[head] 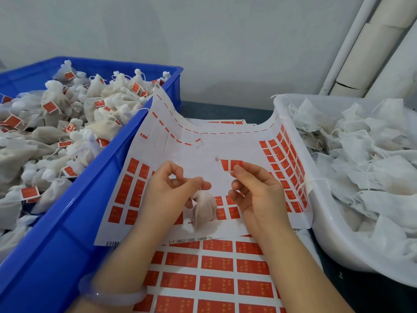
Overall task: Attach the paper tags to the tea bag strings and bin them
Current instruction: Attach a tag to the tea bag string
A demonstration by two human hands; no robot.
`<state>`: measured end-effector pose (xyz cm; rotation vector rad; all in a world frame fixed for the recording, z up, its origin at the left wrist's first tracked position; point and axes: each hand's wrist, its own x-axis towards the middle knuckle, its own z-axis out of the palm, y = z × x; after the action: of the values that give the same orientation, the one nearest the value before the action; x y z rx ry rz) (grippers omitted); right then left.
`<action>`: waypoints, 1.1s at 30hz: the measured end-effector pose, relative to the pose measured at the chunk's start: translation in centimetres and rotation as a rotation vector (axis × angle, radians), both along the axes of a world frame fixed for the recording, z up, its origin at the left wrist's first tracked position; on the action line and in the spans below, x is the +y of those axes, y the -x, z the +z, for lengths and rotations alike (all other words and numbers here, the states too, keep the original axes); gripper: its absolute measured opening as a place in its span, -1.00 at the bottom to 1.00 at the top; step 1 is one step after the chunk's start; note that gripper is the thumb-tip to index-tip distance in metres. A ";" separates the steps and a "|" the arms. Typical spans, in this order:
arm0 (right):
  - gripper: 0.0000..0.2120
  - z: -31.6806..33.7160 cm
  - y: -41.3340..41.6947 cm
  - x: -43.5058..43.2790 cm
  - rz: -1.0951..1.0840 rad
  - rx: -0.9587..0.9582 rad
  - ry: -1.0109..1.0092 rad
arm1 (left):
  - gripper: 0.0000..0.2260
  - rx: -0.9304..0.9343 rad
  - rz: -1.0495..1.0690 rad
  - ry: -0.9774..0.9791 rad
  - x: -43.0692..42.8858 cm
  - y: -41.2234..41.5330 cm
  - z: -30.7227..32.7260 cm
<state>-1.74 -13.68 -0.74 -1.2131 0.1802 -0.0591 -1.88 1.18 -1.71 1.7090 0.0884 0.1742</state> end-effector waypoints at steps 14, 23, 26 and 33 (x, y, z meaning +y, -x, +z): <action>-0.81 0.0 0.0 0.1 -0.014 0.034 -0.027 | -0.78 0.056 -0.078 0.055 0.4 0.2 0.2; -0.82 -0.2 0.0 0.0 -0.019 0.030 -0.010 | -0.72 -0.027 -0.104 -0.029 0.2 0.4 0.2; -0.87 -0.3 -0.1 -0.1 0.009 0.023 -0.012 | -0.64 -0.039 -0.137 -0.048 0.1 0.5 0.3; -0.81 -0.4 0.0 -0.1 0.135 -0.023 -0.022 | -0.50 -0.113 -0.198 -0.045 -0.2 1.0 0.8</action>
<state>-1.77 -13.77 -1.14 -1.1991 0.0778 0.0464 -2.85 1.00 -0.88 1.7372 -0.1689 0.1257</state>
